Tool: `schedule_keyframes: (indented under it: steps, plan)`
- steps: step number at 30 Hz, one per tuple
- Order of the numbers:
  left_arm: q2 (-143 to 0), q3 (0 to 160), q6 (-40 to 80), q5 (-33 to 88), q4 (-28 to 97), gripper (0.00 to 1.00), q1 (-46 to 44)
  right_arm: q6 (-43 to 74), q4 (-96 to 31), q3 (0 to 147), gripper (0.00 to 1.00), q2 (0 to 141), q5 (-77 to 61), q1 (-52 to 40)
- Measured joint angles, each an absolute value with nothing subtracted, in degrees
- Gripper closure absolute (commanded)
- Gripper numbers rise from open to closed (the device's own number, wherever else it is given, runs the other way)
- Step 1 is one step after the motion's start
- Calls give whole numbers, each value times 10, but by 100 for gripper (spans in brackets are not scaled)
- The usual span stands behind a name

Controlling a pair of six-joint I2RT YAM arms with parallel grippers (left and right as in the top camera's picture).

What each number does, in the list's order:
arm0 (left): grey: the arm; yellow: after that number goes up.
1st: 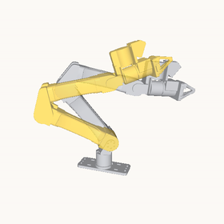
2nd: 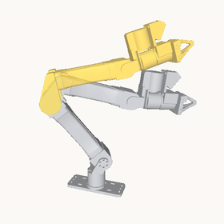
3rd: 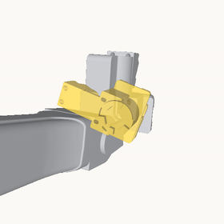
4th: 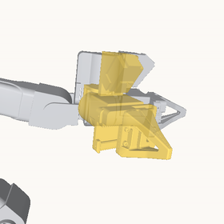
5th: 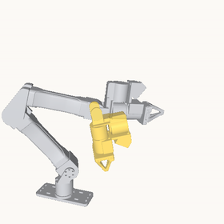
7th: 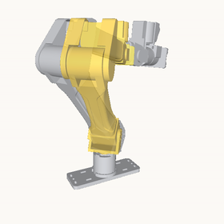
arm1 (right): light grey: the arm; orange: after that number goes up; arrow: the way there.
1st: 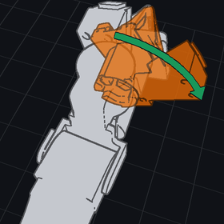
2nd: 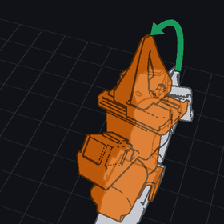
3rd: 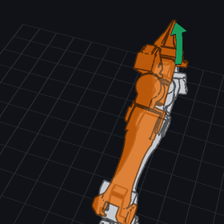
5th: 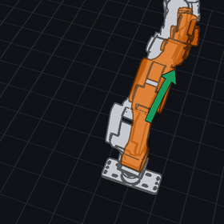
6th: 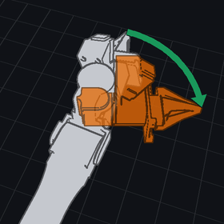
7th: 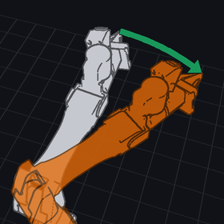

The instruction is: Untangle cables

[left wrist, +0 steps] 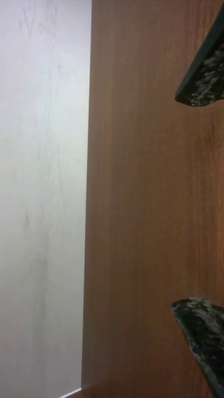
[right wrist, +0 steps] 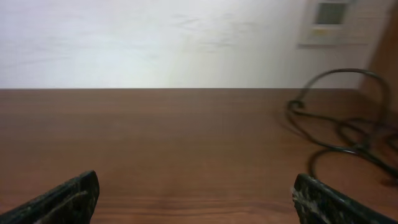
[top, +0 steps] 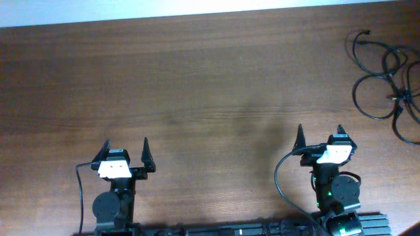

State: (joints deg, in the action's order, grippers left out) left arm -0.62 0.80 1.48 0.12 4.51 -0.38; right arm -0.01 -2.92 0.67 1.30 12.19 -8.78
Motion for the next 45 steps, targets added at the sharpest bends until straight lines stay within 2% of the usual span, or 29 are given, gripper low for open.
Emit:
schedule_keyframes:
  steps: [7,10,20,32,38,41,45]
  plan:
    - [-6,8,15,1,45,1,-4,0,-37,7,1,13,61,-88]
    - [-6,8,15,1,45,1,-4,0,11,6,1,15,60,-88]
    - [-6,8,15,1,45,1,-4,0,-34,6,1,16,76,-78]
    - [-6,8,13,1,45,1,-4,0,-24,6,1,109,76,-78]
    - [-6,8,13,0,45,2,-4,0,-26,6,1,7,61,-37]
    - [-6,8,13,-1,45,1,-4,-1,-37,6,1,6,52,5]
    - [-6,8,13,-1,45,1,-4,-1,-38,6,1,6,47,11]
